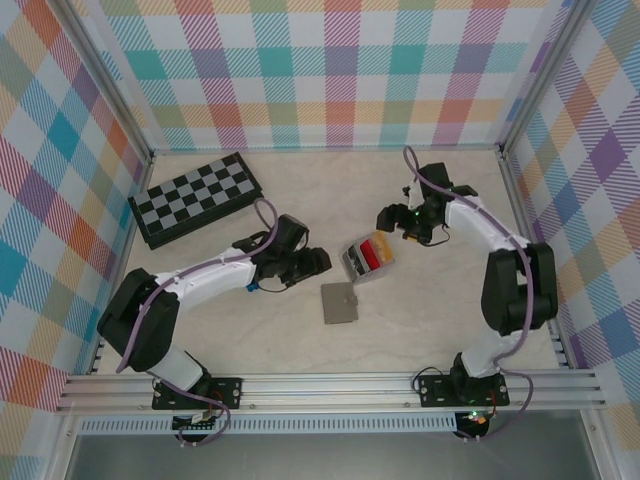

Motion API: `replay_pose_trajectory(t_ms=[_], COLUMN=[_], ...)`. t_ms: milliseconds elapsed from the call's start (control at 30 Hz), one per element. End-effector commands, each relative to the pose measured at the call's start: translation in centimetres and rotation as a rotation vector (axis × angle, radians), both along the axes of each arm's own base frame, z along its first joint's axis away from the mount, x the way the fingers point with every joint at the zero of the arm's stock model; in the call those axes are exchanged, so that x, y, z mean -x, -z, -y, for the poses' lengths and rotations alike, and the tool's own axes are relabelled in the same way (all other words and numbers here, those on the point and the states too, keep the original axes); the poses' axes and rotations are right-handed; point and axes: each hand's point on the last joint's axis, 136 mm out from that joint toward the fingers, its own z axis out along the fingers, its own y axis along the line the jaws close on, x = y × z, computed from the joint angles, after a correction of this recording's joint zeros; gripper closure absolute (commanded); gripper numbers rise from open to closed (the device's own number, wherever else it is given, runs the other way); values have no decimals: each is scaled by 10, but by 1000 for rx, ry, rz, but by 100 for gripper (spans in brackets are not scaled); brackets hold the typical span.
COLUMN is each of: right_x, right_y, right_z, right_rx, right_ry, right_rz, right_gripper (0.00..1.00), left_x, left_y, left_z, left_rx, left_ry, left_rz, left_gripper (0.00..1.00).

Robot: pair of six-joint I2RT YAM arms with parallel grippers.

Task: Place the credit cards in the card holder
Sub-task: Move the storage box to the center of the table, then pick up the credit card from the storage box.

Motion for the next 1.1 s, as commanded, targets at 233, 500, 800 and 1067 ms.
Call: replay_pose_trajectory(t_ms=[233, 500, 800, 1067], right_x=[49, 48, 44, 39], right_y=[6, 34, 52, 54], right_z=[-64, -82, -83, -76], right_rx=[340, 522, 639, 773], right_ry=[-291, -335, -352, -344], right_rz=[139, 161, 154, 180], right_gripper=[49, 55, 60, 59], left_x=[-5, 0, 4, 6], left_y=[-12, -11, -12, -15], left_z=[-38, -45, -57, -63], left_rx=[55, 42, 27, 29], left_ry=[-185, -194, -231, -247], left_rz=[69, 64, 85, 93], left_gripper=[22, 20, 19, 19])
